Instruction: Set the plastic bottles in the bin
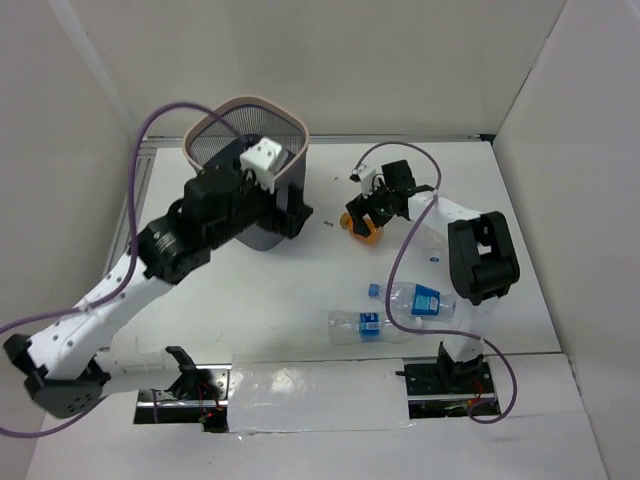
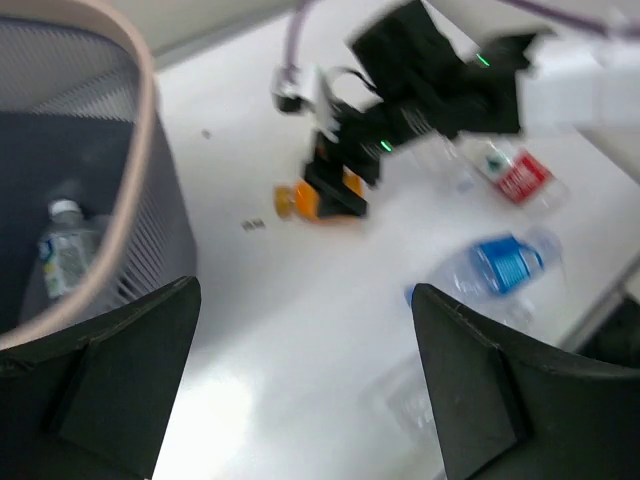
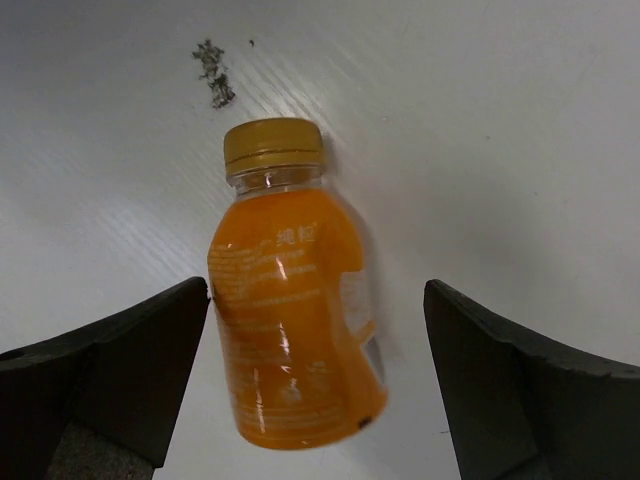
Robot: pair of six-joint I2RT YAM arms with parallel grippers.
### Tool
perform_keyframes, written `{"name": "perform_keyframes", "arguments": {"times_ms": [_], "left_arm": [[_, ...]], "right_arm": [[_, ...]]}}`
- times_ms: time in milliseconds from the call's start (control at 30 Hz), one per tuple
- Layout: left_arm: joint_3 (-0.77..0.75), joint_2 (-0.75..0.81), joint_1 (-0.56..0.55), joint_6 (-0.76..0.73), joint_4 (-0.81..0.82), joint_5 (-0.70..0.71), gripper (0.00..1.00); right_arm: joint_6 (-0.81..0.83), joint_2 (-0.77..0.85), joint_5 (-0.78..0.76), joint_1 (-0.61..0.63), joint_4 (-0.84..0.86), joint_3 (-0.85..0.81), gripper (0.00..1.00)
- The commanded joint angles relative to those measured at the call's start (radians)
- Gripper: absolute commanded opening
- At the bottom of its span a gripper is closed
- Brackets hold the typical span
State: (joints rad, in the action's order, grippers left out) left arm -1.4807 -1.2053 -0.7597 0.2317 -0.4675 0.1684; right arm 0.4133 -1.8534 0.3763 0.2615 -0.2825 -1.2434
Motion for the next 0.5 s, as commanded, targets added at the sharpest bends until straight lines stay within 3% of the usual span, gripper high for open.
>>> {"name": "perform_keyframes", "arguments": {"times_ms": [0, 167, 333, 467], "left_arm": [[0.141, 0.102, -0.056, -0.031, 0.013, -0.099, 0.99], [0.307, 0.099, -0.133, 0.026, 0.032, -0.178, 0.99], [0.338, -0.046, -0.259, 0.017, 0.095, -0.201, 0.99], [0.338, -0.178, -0.38, -0.028, 0.128, -0.149, 0.99]], "right_arm": [[0.027, -0.027, -0.039, 0.022, 0.025, -0.039, 0.95], [0.048, -0.067, -0.039, 0.022, 0.014, -0.039, 0.85], [0.068, -0.044, -0.013, 0.013, -0.026, -0.048, 0.49], [0.078, 0.008, 0.044, -0.019, -0.133, -0.158, 0.18]]}}
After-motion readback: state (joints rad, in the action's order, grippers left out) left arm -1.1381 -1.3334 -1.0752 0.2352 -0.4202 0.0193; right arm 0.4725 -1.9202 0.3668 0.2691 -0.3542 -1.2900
